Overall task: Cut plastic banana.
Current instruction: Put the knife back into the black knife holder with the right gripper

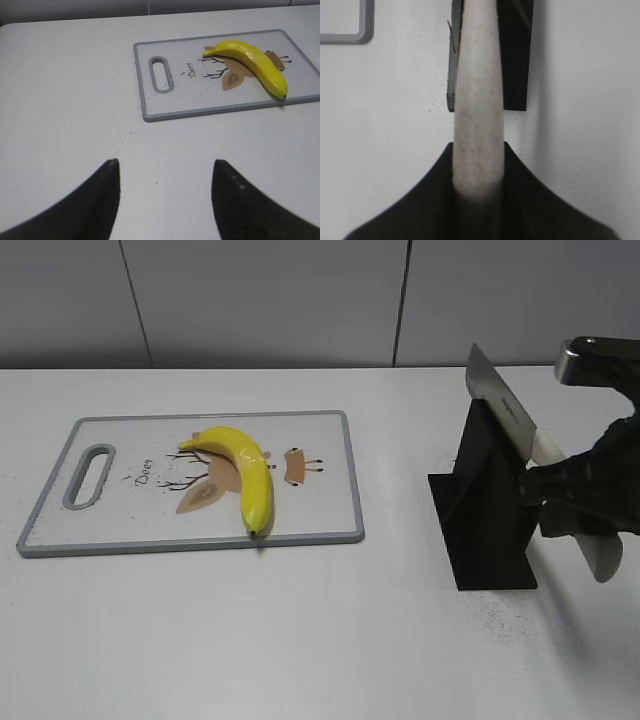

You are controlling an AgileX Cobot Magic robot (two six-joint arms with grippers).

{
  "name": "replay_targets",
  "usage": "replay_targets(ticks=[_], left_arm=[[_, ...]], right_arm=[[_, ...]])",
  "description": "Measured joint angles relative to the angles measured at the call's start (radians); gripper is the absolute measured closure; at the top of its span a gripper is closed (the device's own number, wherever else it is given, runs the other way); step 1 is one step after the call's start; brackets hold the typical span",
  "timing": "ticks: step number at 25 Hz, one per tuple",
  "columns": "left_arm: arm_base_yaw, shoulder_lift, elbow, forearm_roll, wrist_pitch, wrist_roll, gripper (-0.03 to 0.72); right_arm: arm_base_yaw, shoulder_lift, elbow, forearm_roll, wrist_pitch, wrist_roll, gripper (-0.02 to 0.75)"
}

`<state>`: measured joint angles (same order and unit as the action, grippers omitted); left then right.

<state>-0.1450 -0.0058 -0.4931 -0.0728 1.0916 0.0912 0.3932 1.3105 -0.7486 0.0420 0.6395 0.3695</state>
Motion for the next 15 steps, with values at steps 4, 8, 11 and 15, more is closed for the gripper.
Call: replay_targets(ticks=[4, 8, 11, 15], left_arm=[[0.0, 0.0, 0.0, 0.0, 0.0, 0.0, 0.125], [0.0, 0.0, 0.0, 0.0, 0.0, 0.0, 0.125], [0.0, 0.0, 0.0, 0.0, 0.0, 0.0, 0.125], [0.0, 0.0, 0.0, 0.0, 0.0, 0.0, 0.125]], right_arm=[[0.0, 0.006, -0.001, 0.0, 0.003, 0.0, 0.549], [0.0, 0.007, -0.005, 0.0, 0.033, -0.006, 0.549], [0.0, 0.022, -0.008, 0.001, 0.048, -0.007, 0.549], [0.0, 0.034, -0.01, 0.005, 0.052, -0.007, 0.526]])
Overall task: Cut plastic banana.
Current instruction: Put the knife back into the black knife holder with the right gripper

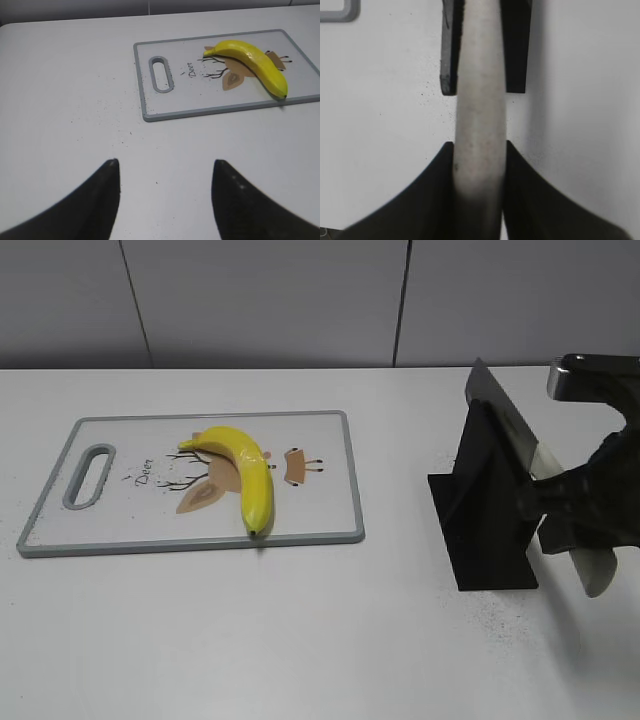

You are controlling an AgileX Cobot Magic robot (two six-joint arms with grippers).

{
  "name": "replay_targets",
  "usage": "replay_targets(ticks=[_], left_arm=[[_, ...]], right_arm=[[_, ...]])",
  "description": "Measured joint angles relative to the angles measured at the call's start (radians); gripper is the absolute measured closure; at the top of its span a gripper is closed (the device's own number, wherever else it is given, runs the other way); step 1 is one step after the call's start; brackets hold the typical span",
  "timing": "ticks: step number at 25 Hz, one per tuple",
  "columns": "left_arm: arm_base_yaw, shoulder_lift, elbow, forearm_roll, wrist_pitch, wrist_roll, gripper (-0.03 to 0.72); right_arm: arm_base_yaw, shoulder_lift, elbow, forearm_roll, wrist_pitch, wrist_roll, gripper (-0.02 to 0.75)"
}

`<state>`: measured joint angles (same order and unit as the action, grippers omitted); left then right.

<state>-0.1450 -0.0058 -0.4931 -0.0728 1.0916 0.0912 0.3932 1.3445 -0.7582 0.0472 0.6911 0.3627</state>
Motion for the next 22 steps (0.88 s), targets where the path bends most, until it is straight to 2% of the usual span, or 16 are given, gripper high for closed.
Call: replay_targets(ticks=[6, 8, 15, 22], left_arm=[[0.0, 0.0, 0.0, 0.0, 0.0, 0.0, 0.125], [0.0, 0.0, 0.0, 0.0, 0.0, 0.0, 0.125], [0.0, 0.0, 0.0, 0.0, 0.0, 0.0, 0.125], [0.0, 0.0, 0.0, 0.0, 0.0, 0.0, 0.125]], right_arm=[[0.0, 0.002, -0.001, 0.0, 0.024, -0.005, 0.258], [0.0, -0.002, -0.008, 0.0, 0.029, -0.013, 0.201], [0.0, -0.069, -0.081, -0.008, 0.03, -0.056, 0.169], [0.0, -0.261, -0.106, -0.012, 0.053, -0.314, 0.169]])
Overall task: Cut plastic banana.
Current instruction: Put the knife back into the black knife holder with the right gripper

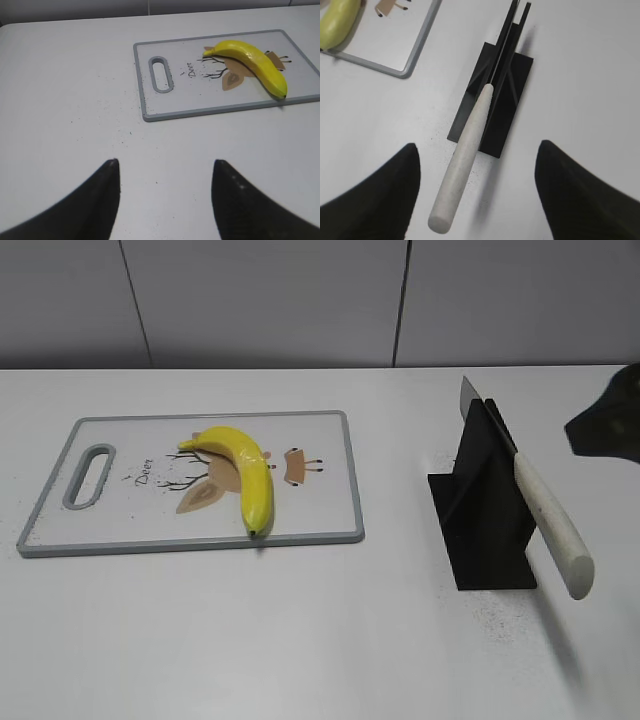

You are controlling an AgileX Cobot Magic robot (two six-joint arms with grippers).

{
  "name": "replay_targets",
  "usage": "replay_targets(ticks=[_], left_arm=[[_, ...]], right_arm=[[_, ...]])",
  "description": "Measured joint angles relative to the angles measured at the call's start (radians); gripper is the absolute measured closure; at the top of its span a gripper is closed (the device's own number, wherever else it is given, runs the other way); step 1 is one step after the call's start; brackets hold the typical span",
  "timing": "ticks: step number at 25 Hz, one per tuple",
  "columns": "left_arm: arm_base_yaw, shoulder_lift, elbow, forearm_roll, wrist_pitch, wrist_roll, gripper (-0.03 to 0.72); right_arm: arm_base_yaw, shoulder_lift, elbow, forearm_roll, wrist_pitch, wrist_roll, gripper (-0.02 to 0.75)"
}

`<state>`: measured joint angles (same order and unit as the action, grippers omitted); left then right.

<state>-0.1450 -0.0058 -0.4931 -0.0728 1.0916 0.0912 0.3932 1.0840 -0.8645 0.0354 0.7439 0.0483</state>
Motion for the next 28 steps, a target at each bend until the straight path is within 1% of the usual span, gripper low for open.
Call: replay_targets(ticks=[4, 10, 15, 19, 24, 28], left_arm=[[0.0, 0.0, 0.0, 0.0, 0.0, 0.0, 0.125], [0.0, 0.0, 0.0, 0.0, 0.0, 0.0, 0.125], [0.0, 0.0, 0.0, 0.0, 0.0, 0.0, 0.125], [0.0, 0.0, 0.0, 0.0, 0.0, 0.0, 0.125], [0.0, 0.0, 0.0, 0.0, 0.0, 0.0, 0.125], [0.0, 0.0, 0.0, 0.0, 0.0, 0.0, 0.125]], right_arm=[[0.0, -0.164, 0.032, 0.0, 0.06, -0.048, 0.169], [0.0, -0.457, 0.169, 0.0, 0.139, -0.069, 0.169], [0.0, -0.695, 0.25, 0.0, 0.204, -0.07, 0.169], [0.0, -0.823, 0.282, 0.0, 0.317, -0.07, 0.169], [0.0, -0.949, 0.302, 0.0, 0.443, -0.07, 0.205], [0.0, -1.042, 0.317, 0.0, 0.469, -0.07, 0.226]])
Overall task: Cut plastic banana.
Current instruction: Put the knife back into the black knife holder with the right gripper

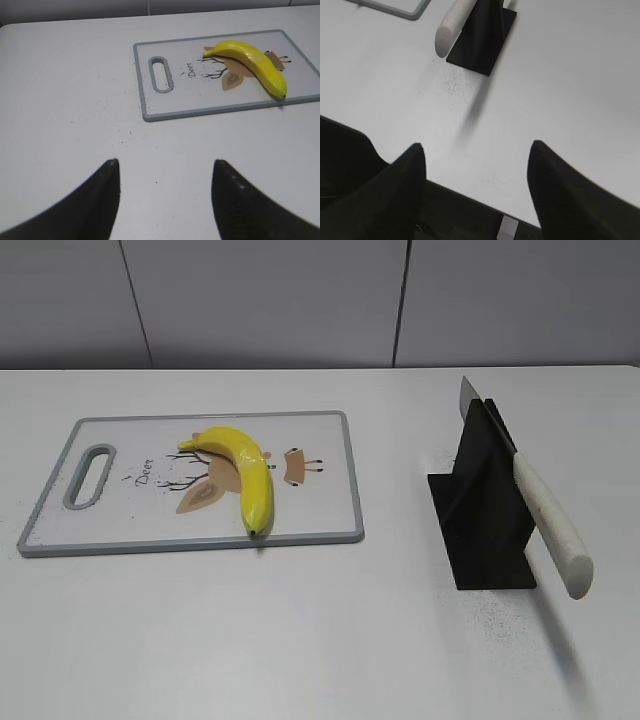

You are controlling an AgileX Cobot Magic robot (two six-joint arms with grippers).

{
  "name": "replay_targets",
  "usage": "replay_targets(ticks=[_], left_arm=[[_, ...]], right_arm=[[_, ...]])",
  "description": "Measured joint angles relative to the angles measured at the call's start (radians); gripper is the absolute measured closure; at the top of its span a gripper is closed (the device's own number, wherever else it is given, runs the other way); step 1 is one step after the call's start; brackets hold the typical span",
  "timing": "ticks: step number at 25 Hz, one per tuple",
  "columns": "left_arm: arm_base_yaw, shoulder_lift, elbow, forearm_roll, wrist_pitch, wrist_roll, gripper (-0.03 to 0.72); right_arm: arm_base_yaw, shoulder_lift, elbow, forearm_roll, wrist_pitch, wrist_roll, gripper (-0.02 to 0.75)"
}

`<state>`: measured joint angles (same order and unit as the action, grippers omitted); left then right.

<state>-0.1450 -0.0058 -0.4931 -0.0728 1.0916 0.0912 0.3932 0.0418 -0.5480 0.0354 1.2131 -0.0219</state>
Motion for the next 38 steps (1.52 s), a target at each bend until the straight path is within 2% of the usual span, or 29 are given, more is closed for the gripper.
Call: replay_targets(ticks=[6, 11, 21, 24, 31, 38], left_arm=[[0.0, 0.0, 0.0, 0.0, -0.001, 0.0, 0.125], [0.0, 0.0, 0.0, 0.0, -0.001, 0.0, 0.125], [0.0, 0.0, 0.0, 0.0, -0.001, 0.0, 0.131], [0.0, 0.0, 0.0, 0.0, -0.001, 0.0, 0.154], [0.0, 0.0, 0.0, 0.0, -0.001, 0.0, 0.21], [0.0, 0.0, 0.0, 0.0, -0.001, 0.0, 0.216]], right_arm=[[0.0, -0.048, 0.002, 0.0, 0.002, 0.0, 0.231], [0.0, -0.049, 0.043, 0.0, -0.129, -0.001, 0.232], [-0.006, -0.05, 0.049, 0.0, -0.161, -0.001, 0.232], [-0.045, -0.05, 0.049, 0.0, -0.161, -0.001, 0.232], [-0.205, -0.05, 0.049, 0.0, -0.161, -0.001, 0.232], [-0.226, -0.05, 0.049, 0.0, -0.161, -0.001, 0.232]])
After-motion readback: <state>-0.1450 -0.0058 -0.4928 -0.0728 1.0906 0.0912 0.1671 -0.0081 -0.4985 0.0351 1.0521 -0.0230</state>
